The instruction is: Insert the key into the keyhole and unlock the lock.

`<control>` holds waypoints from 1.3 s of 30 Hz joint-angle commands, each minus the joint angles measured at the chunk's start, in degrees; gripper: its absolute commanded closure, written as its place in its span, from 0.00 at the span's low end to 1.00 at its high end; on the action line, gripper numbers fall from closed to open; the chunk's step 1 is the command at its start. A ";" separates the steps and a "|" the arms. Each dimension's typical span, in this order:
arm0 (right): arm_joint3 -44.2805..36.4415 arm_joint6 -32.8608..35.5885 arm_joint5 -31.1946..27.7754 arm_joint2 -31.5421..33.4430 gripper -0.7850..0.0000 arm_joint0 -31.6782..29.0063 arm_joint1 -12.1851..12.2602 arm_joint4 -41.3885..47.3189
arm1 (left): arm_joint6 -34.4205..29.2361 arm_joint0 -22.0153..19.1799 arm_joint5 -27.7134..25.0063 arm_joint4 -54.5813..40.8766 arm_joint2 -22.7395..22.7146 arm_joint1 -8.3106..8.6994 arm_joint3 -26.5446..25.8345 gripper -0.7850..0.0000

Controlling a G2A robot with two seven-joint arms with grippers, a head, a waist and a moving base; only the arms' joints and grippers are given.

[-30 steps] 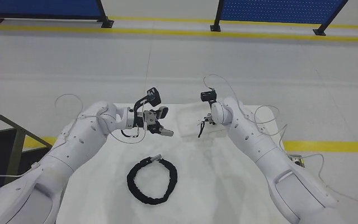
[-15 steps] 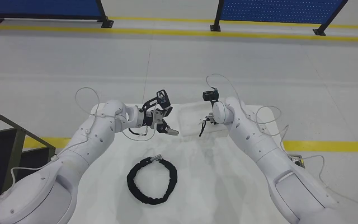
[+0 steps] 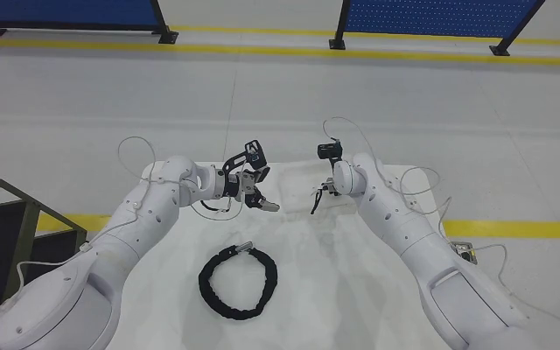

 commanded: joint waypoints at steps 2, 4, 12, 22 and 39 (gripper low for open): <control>-0.46 1.12 0.70 0.86 1.00 0.06 0.10 0.17 | 3.87 1.07 1.67 4.80 -0.35 0.22 -3.12 0.00; -1.00 1.92 1.47 1.69 1.00 -0.01 0.22 0.58 | 7.11 1.66 1.63 9.09 -0.47 0.43 -3.91 0.00; -3.95 4.97 3.56 5.53 1.00 -1.35 1.05 2.85 | 21.20 4.17 12.32 30.61 1.51 -0.11 -3.60 0.00; -5.40 6.00 2.79 7.31 1.00 -2.93 1.40 3.66 | 33.14 5.31 16.97 40.95 4.25 -4.89 3.75 0.00; -5.89 6.30 2.21 8.31 1.00 -3.52 1.16 4.14 | 36.78 4.86 16.93 47.67 6.07 -12.25 14.77 1.00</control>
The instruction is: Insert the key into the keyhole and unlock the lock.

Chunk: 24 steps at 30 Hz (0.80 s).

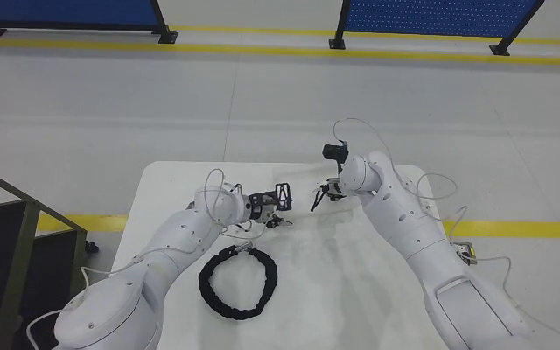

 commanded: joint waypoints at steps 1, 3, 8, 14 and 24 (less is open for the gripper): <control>0.00 -0.01 -0.03 0.07 1.00 -0.02 -0.03 -0.01 | 0.19 -0.08 -0.10 0.59 0.09 -0.58 0.84 1.00; -0.05 0.01 0.07 0.20 1.00 0.02 -0.04 -0.13 | 0.06 -0.15 -0.30 1.02 0.13 -1.15 1.80 1.00; -0.55 0.45 0.30 0.87 1.00 0.10 0.13 -0.70 | -1.02 -0.36 -1.69 0.51 -0.41 -2.44 4.05 1.00; -3.01 1.88 -0.30 2.68 1.00 -0.19 0.80 -1.32 | -3.63 -0.54 -4.32 -0.31 -1.02 -3.75 5.96 1.00; -9.91 4.91 0.72 4.37 1.00 -2.71 2.03 -5.51 | -4.94 -0.78 -5.54 -1.34 -2.16 -5.10 7.94 1.00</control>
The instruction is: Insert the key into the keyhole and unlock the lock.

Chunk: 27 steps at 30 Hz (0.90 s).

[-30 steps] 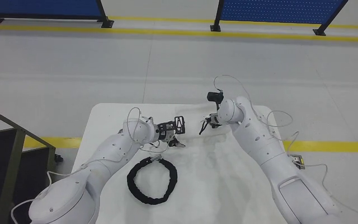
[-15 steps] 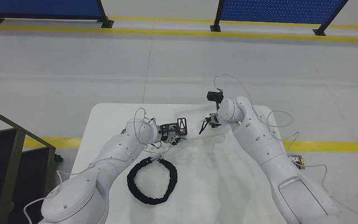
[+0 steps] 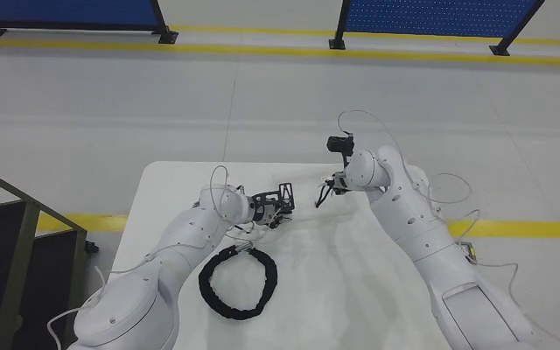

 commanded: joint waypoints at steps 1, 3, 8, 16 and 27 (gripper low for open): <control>-0.51 -0.14 0.17 0.24 1.00 -0.28 0.07 -0.29 | -0.07 -0.07 -0.14 0.17 -0.07 -0.17 0.20 1.00; -1.39 -0.62 0.63 0.70 1.00 -0.50 0.22 -0.98 | -0.08 -0.18 -0.34 0.02 -0.29 -0.34 0.50 1.00; -5.74 -1.16 1.54 3.28 1.00 -2.43 0.99 -2.11 | -0.48 -0.98 -0.03 -0.34 -0.94 -0.72 1.07 1.00; -15.47 -0.69 -0.76 10.73 1.00 -8.55 2.95 -0.64 | -0.68 -2.00 0.35 -0.18 -1.59 -1.36 1.69 0.00; -25.08 -2.63 -6.77 20.71 1.00 -17.77 4.67 9.42 | 4.89 -3.64 -5.32 1.04 -2.10 -0.14 4.10 0.00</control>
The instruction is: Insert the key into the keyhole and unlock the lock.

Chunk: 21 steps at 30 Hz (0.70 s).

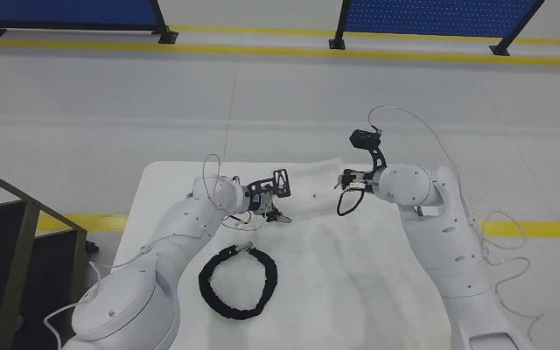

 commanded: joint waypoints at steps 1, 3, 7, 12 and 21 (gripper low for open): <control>-0.18 -1.29 -0.61 1.94 1.00 -1.22 0.12 3.31 | 1.40 -0.55 -2.98 0.00 -0.16 0.48 0.39 0.00; -0.43 -2.71 -1.00 3.80 1.00 -2.68 0.34 5.11 | 3.35 -1.48 -6.61 0.41 -0.19 1.19 0.70 0.00; -3.23 -3.89 -4.37 7.16 1.00 -5.74 0.76 10.44 | 6.63 -2.41 -9.85 0.93 0.02 2.86 1.57 0.00; -9.18 -2.80 -9.78 10.85 1.00 -9.53 1.52 15.02 | 10.65 -2.08 -9.85 0.98 2.09 5.12 0.78 0.00; -16.26 -1.76 -13.96 13.18 1.00 -14.02 2.44 19.24 | 19.91 -0.48 -9.85 9.55 6.64 10.13 -3.75 0.00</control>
